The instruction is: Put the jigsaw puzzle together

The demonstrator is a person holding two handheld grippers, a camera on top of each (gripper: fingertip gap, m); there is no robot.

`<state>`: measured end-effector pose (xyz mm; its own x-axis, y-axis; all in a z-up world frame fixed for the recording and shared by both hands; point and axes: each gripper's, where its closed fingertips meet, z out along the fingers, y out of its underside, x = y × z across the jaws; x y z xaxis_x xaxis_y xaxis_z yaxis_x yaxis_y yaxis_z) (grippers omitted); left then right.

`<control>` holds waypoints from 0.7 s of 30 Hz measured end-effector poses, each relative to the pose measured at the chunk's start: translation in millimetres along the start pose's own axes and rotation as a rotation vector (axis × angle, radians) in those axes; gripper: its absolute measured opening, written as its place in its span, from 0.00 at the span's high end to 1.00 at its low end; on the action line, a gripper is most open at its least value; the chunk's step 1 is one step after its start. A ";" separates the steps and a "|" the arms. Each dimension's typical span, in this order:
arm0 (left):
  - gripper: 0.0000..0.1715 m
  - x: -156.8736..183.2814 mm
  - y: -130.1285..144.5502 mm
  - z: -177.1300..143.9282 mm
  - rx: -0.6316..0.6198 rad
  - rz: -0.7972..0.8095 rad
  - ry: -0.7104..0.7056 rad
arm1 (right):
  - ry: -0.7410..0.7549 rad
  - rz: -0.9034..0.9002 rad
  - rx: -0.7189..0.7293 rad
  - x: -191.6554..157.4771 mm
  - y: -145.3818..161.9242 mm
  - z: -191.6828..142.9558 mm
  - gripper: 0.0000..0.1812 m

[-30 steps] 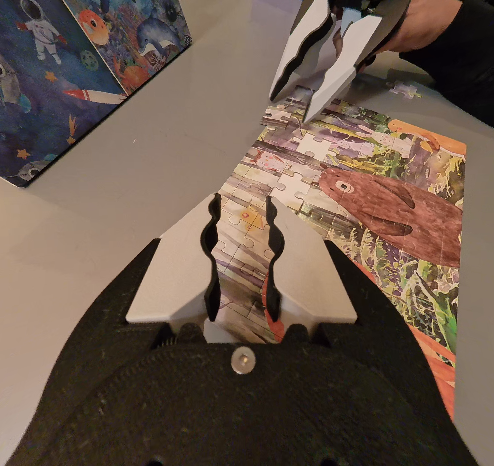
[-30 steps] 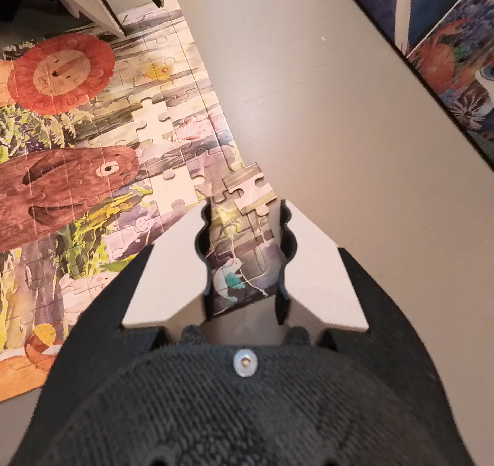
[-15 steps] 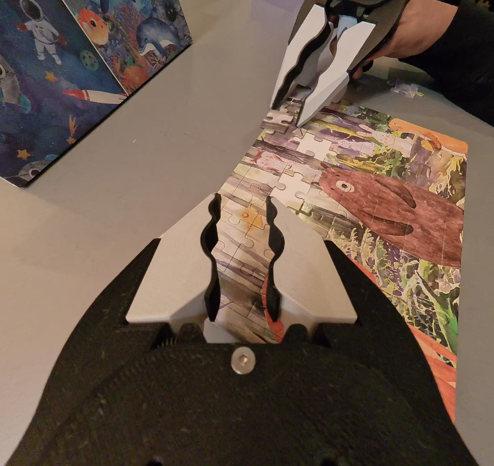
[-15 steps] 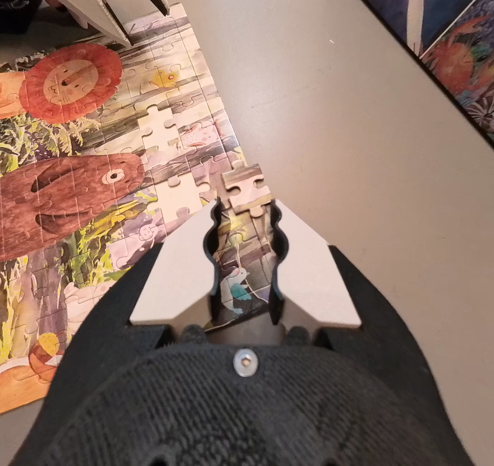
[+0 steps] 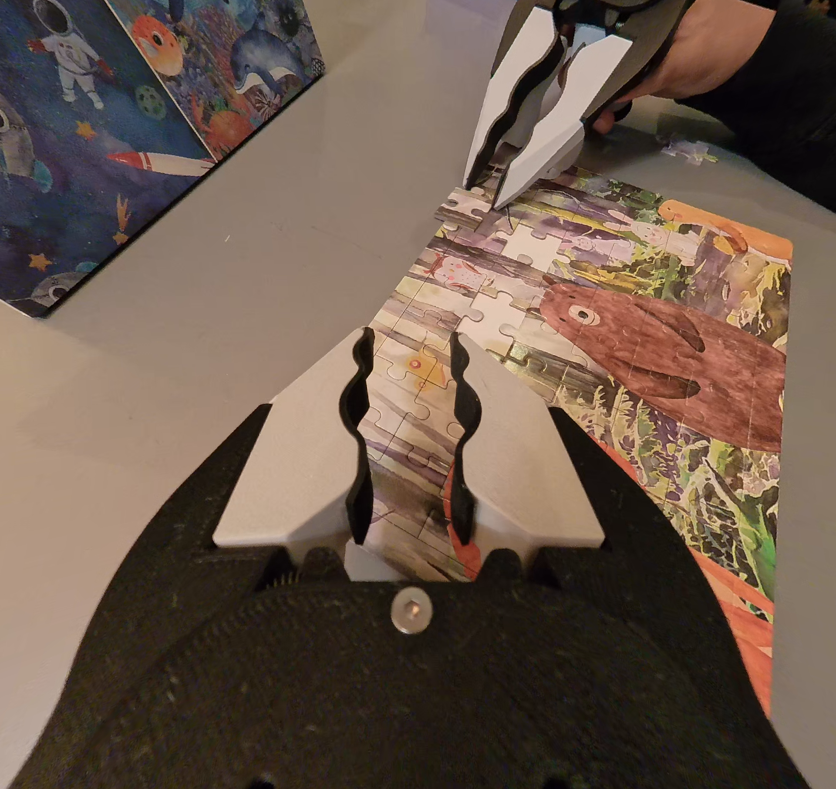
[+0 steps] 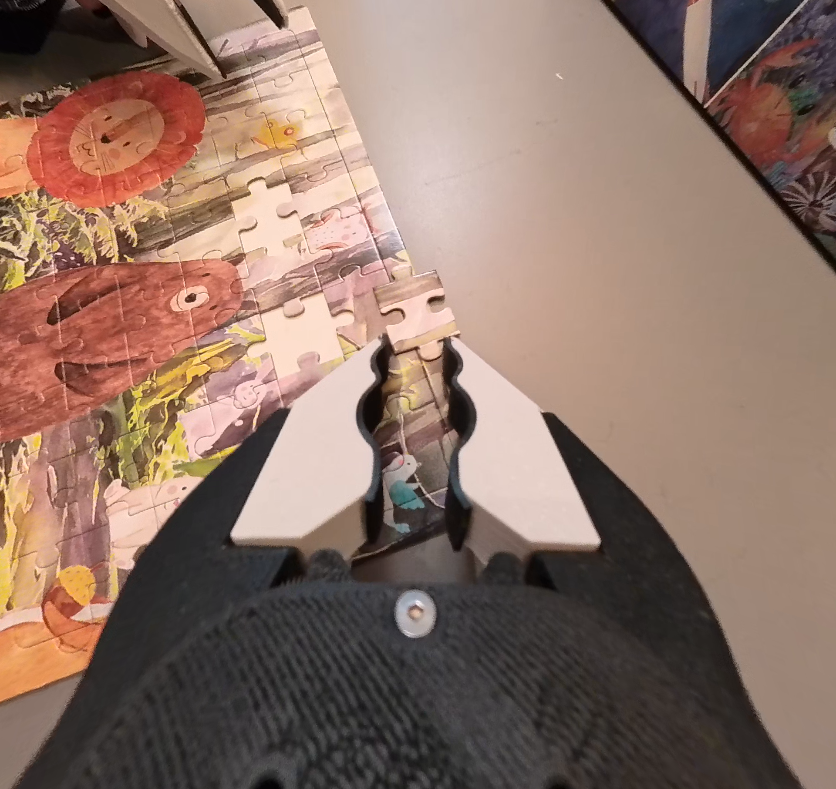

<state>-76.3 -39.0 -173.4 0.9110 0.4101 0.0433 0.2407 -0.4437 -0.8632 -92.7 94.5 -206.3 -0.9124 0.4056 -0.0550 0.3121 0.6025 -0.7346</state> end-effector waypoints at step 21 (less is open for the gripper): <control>0.81 -0.2 0.6 0.6 -0.006 0.002 -0.003 | -0.031 0.016 0.029 -4.4 -5.9 7.8 0.83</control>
<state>-76.6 -38.9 -174.3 0.9105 0.4116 0.0398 0.2409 -0.4496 -0.8601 -92.6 83.8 -207.0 -0.9152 0.3934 -0.0878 0.3197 0.5757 -0.7526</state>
